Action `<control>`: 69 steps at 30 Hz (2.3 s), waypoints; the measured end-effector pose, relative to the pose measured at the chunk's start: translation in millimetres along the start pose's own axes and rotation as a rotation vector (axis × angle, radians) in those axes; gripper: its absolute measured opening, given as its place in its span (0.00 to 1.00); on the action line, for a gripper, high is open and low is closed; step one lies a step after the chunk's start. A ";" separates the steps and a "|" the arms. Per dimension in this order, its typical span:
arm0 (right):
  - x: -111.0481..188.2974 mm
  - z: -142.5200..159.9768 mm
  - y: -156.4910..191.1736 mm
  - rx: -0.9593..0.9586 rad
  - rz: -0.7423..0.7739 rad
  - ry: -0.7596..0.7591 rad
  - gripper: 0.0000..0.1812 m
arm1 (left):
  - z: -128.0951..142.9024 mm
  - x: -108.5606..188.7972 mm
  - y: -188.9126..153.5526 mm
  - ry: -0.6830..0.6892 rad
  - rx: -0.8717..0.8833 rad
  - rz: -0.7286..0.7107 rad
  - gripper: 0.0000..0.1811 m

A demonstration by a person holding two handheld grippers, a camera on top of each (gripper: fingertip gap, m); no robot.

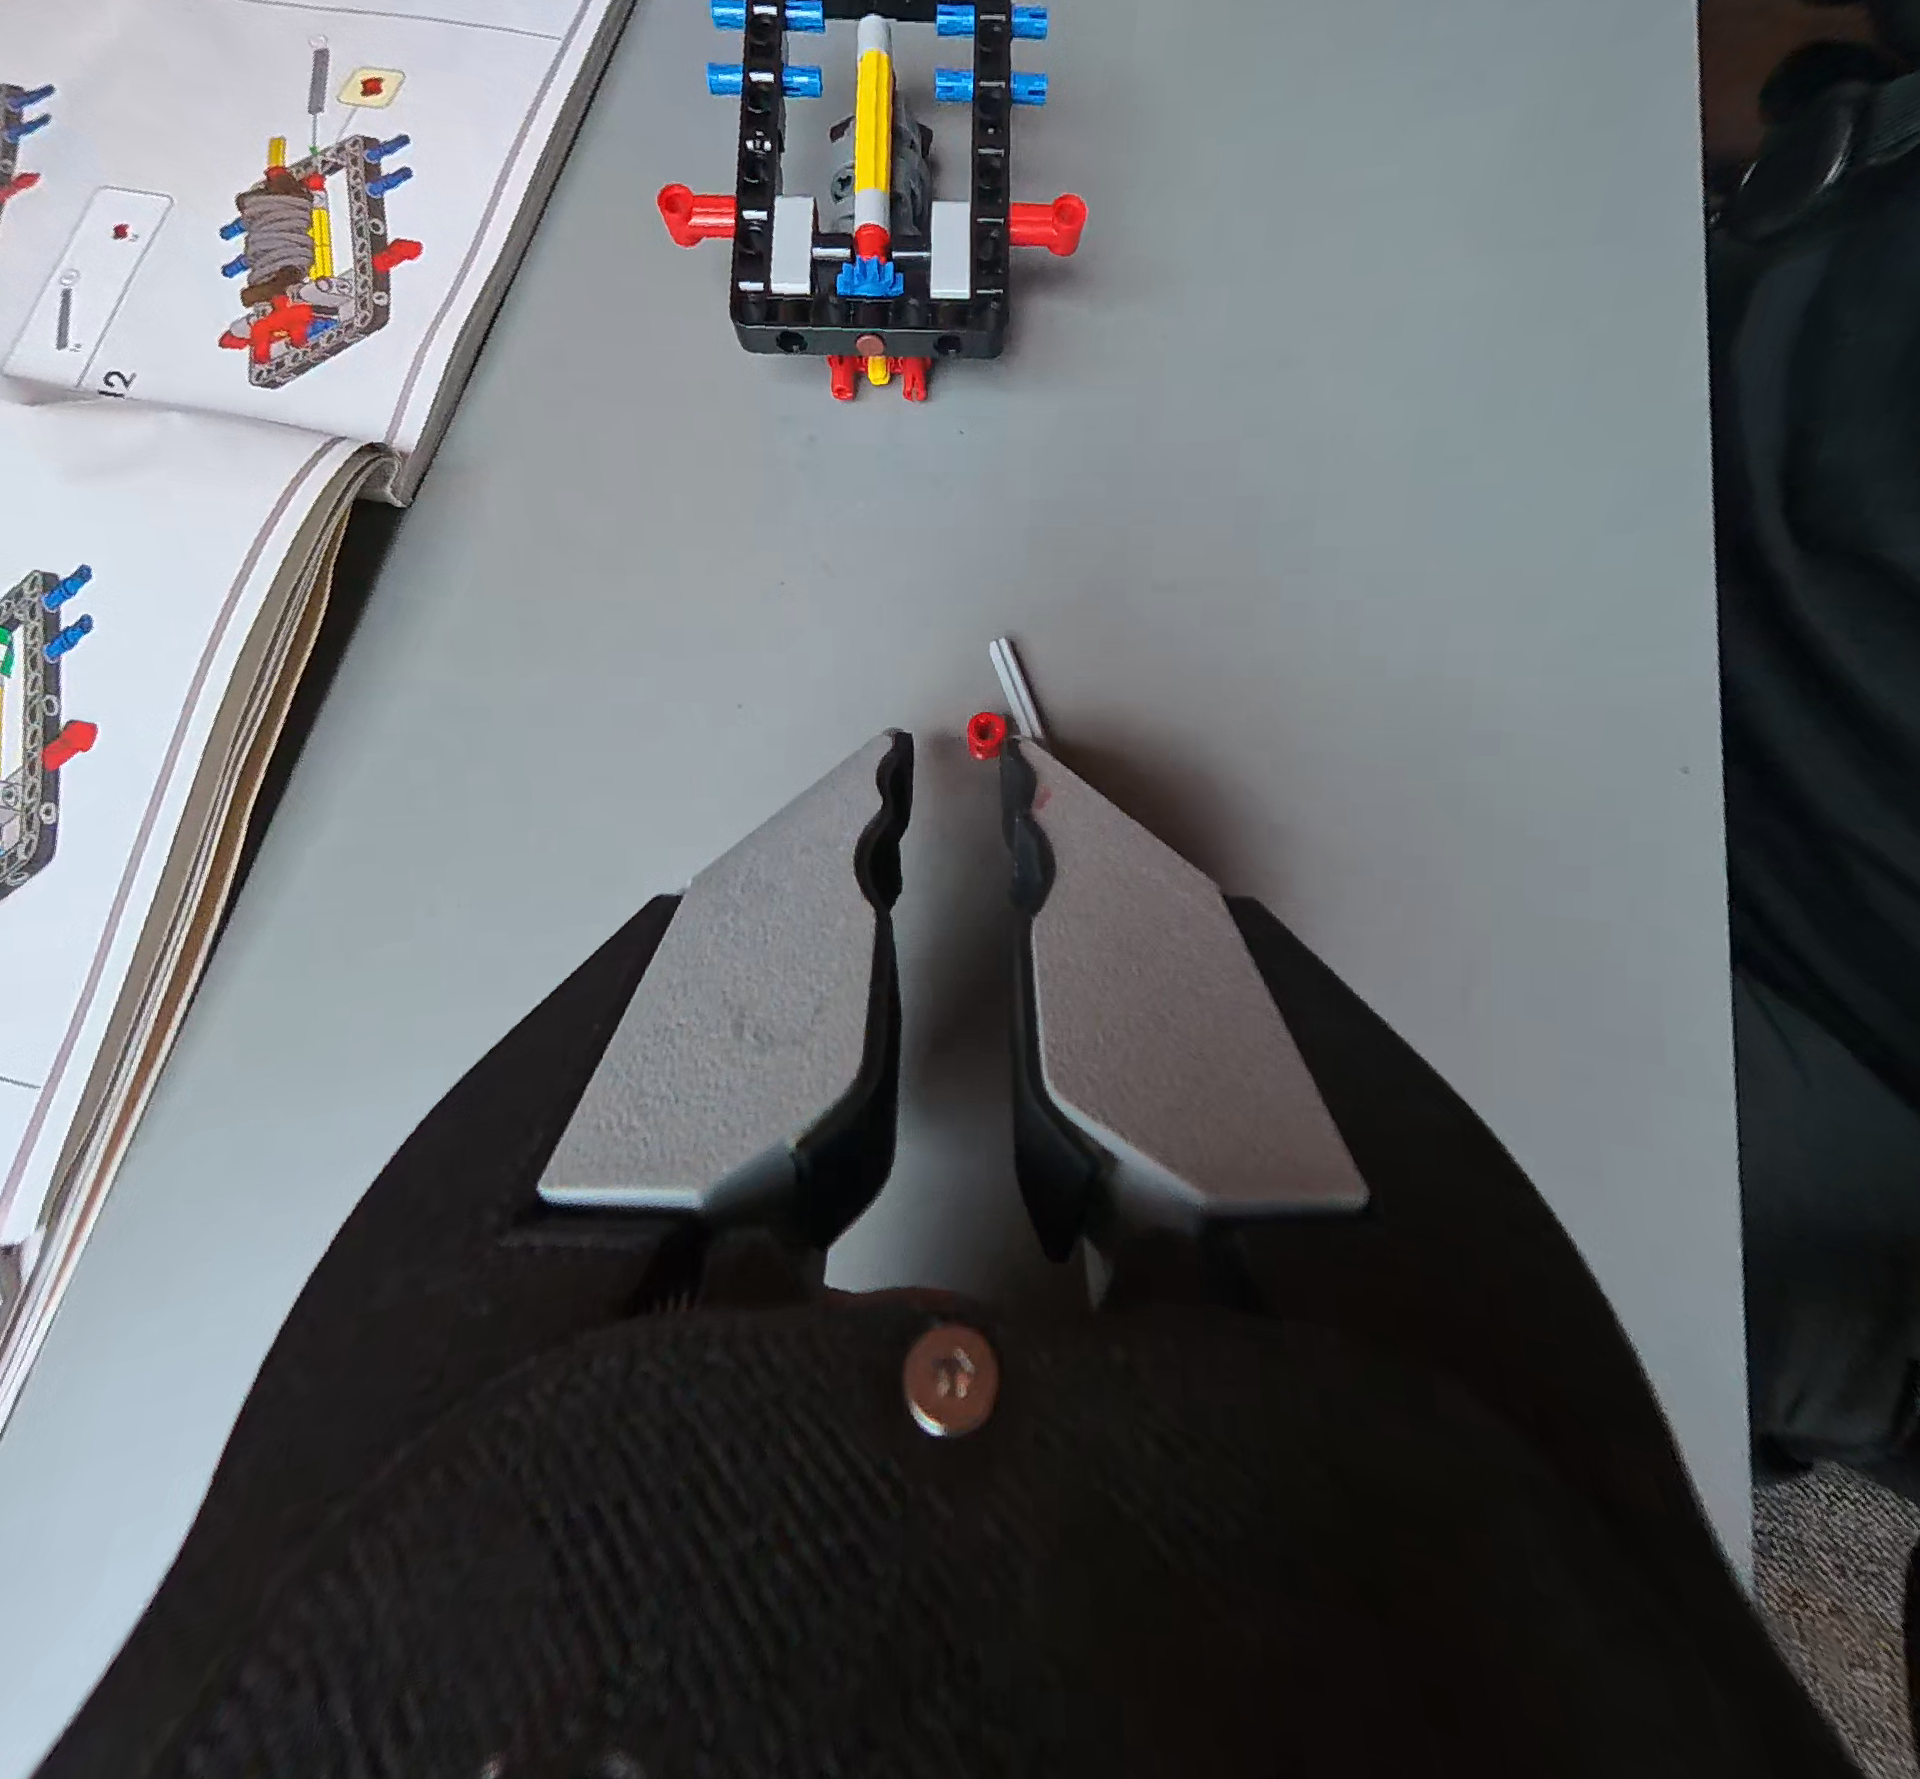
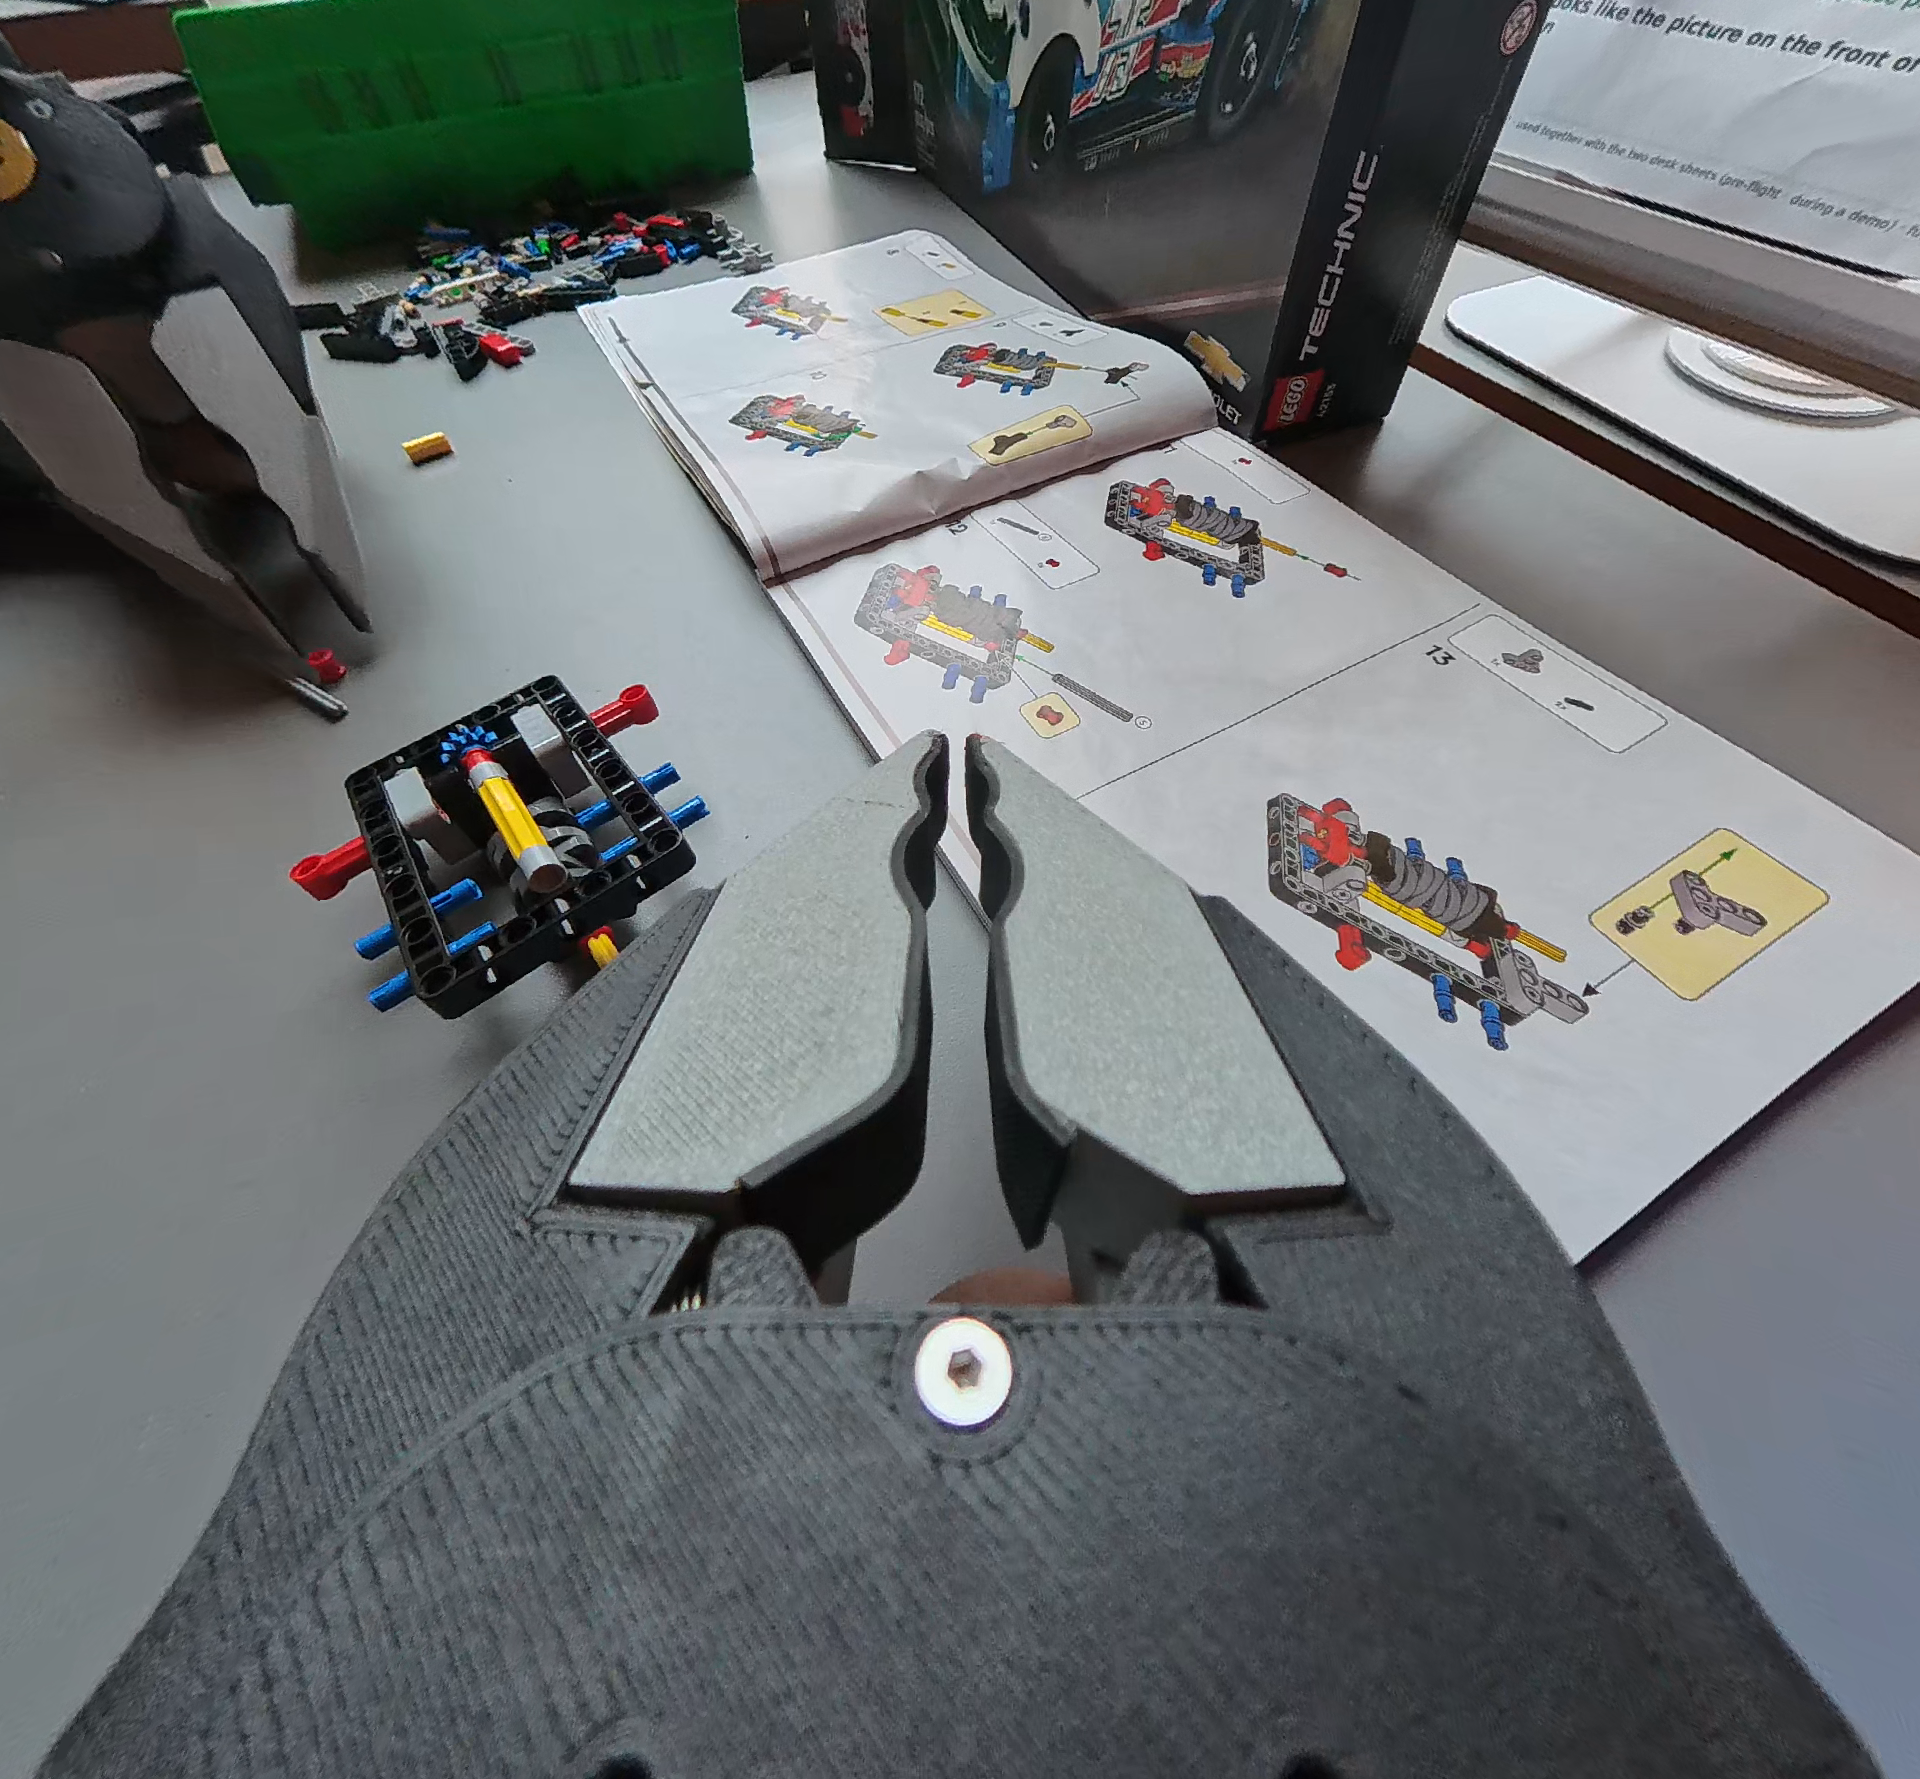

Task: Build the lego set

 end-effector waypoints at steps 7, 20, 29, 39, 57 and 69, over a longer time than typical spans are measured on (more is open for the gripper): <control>0.2 -0.5 0.5 0.003 -0.001 -0.003 0.00 | 0.7 -7.5 -3.8 0.033 -0.022 0.026 0.06; 0.1 -0.3 1.2 0.010 -0.003 -0.002 0.00 | -6.5 -11.3 3.3 0.004 -0.004 0.010 0.03; 1.0 -1.3 6.2 0.023 -0.037 -0.012 0.00 | -67.9 -19.4 36.3 -0.260 -0.118 -0.200 0.03; 30.3 -52.6 98.2 -0.339 -0.698 -0.219 0.04 | -180.2 -28.3 -10.6 -0.728 -0.403 -0.163 0.03; 54.7 -77.1 135.7 -0.681 -1.095 -0.246 0.03 | -199.7 -32.8 -38.6 -0.877 -0.441 -0.104 0.03; 37.7 -61.9 116.0 -0.548 -0.835 -0.179 0.02 | -182.7 -44.7 -15.5 -0.742 -0.404 -0.206 0.04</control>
Point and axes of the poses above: each gripper's, where its closed fingertips meet, x back along the fingers, z out of its underside, y = z × x across the jaws, the point moved 1 cm from there along x, back along the fingers, and after that the axes turned 6 degrees about -y, right-handed, at the moved point
